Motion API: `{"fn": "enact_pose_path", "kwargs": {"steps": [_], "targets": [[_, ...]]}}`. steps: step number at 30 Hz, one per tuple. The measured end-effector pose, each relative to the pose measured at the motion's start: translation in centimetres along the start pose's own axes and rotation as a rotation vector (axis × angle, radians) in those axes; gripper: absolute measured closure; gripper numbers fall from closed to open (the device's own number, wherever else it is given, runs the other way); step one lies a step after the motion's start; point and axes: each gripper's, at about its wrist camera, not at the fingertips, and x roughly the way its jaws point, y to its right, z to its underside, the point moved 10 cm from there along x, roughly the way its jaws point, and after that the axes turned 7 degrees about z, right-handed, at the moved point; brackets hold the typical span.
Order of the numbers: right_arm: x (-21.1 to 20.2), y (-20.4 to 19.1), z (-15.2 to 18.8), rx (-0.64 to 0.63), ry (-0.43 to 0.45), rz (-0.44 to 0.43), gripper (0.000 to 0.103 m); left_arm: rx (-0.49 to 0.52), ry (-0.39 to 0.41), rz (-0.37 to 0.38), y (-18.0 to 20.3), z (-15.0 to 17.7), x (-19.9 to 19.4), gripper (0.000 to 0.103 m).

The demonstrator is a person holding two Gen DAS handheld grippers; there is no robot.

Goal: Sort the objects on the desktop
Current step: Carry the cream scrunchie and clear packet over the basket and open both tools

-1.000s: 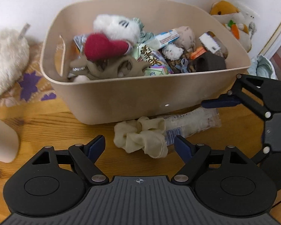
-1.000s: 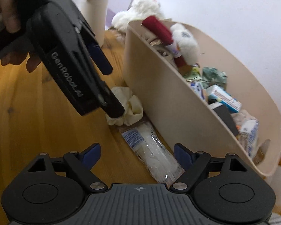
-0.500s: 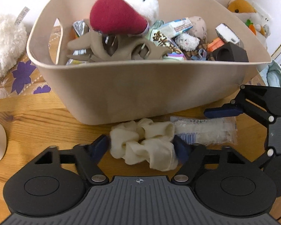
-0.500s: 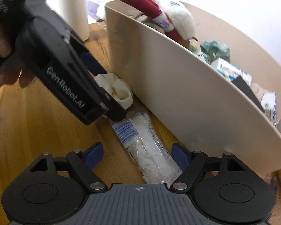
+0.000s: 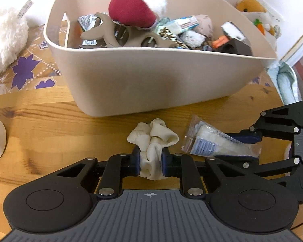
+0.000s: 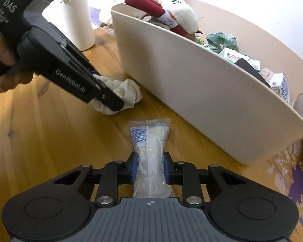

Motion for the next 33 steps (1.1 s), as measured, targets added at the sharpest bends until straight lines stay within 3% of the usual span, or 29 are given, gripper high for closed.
{"fn": "enact_pose_path", "kwargs": {"steps": [6, 14, 21, 26, 33], "targets": [[-3.3, -1.2, 1.4, 0.008, 0.015, 0.013, 0.080, 0.035, 0.021, 0.038, 1.0, 0.2, -2.5, 0.084], [-10.8, -1.3, 0.6, 0.024, 0.154, 0.078, 0.080, 0.133, 0.085, 0.090, 3.1, -1.4, -7.6, 0.084], [-14.2, 5.9, -5.3, 0.089, 0.281, 0.158, 0.080, 0.160, 0.177, 0.090, 4.2, -5.2, -12.0, 0.084], [-15.5, 9.9, -8.3, 0.203, 0.365, 0.235, 0.079, 0.177, 0.257, 0.047, 4.6, -9.0, -13.3, 0.084], [-12.0, 15.5, -11.5, 0.477, 0.426, 0.263, 0.079, 0.106, 0.305, -0.006, 5.7, -13.7, -11.3, 0.084]]}}
